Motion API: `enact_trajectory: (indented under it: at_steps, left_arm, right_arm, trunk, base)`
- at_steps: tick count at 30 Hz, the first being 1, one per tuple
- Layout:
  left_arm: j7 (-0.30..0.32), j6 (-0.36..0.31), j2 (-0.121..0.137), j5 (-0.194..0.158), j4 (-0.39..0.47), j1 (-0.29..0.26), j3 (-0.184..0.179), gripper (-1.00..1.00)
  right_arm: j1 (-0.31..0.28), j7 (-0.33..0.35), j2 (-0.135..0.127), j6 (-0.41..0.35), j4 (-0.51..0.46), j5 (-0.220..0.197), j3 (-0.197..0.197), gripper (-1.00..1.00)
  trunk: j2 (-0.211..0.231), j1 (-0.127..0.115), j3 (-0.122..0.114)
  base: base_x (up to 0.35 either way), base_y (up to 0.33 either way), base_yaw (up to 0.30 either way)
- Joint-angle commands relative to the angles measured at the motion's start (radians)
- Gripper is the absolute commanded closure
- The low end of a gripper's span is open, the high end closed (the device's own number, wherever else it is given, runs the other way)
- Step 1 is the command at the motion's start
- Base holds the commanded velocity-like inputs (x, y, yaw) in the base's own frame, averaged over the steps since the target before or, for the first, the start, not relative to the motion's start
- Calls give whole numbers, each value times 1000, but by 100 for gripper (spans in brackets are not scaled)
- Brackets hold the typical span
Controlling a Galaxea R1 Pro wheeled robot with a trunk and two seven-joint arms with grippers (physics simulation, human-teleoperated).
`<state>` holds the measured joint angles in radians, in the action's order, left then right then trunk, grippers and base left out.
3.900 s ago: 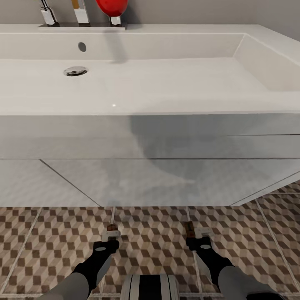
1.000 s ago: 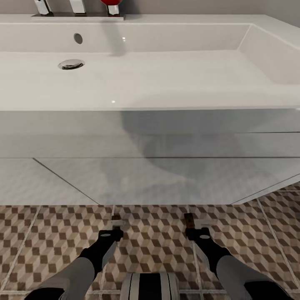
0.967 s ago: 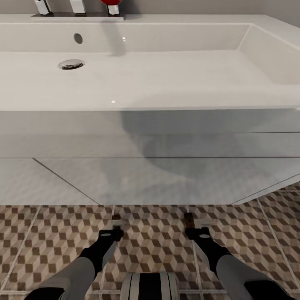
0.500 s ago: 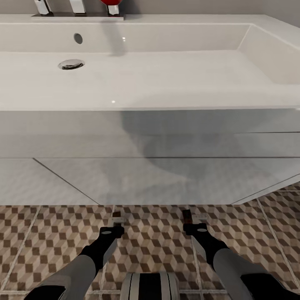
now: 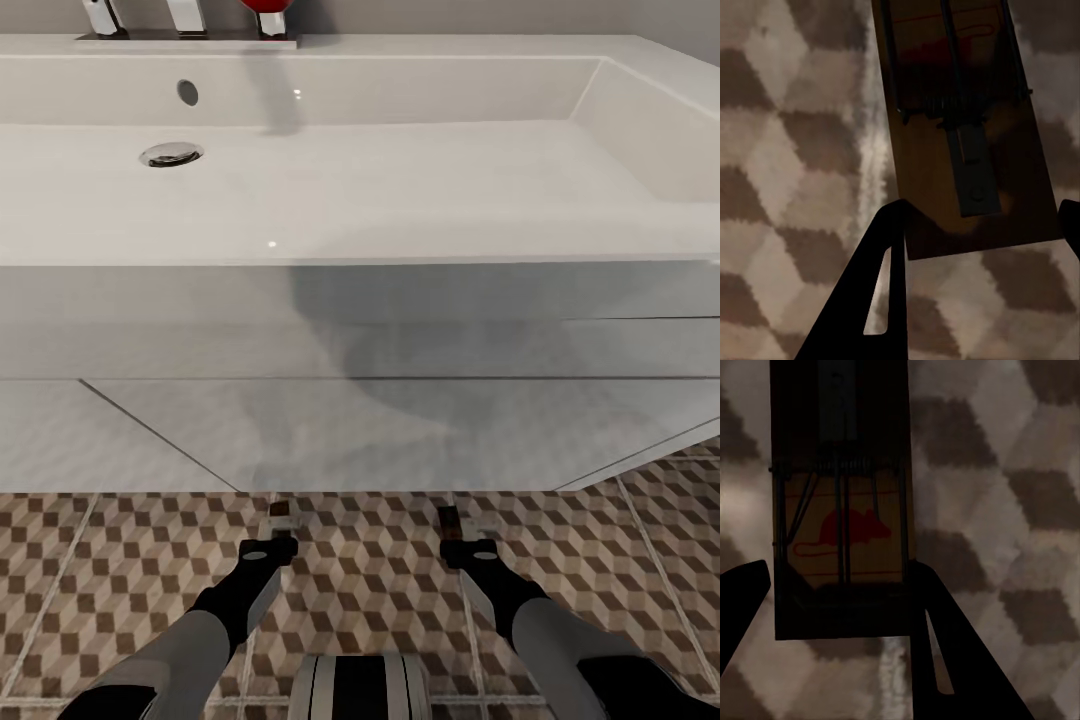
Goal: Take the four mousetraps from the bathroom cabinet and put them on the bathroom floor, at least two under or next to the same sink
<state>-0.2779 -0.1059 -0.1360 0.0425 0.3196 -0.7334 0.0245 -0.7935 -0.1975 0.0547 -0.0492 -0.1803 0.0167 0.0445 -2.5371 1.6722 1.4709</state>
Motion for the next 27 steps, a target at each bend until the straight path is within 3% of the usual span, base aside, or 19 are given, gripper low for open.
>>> enact_trajectory:
  at_steps: [1, 8, 16, 27]
  left_arm:
    - [-2, -6, -1, 6, 2, 0, 3, 100]
    - [-3, -4, -2, 6, 2, 0, 4, 100]
    - [-3, -3, -1, 6, 4, 0, 3, 100]
    - [-3, -3, -1, 5, 14, 0, 4, 100]
  right_arm:
    - [0, -5, 0, -5, -1, 2, 5, 100]
    - [0, -5, 1, -5, -1, 2, 5, 100]
    - [0, -5, 1, -4, -1, 2, 5, 100]
    - [0, -5, 1, -3, -1, 2, 5, 100]
  trunk:
    - [0, 0, 1]
    - [0, 0, 1]
    - [-2, 3, 32]
    - [-2, 3, 32]
  base:
    - [0, 0, 0]
    - [0, 0, 0]
    - [0, 0, 0]
    - [0, 0, 0]
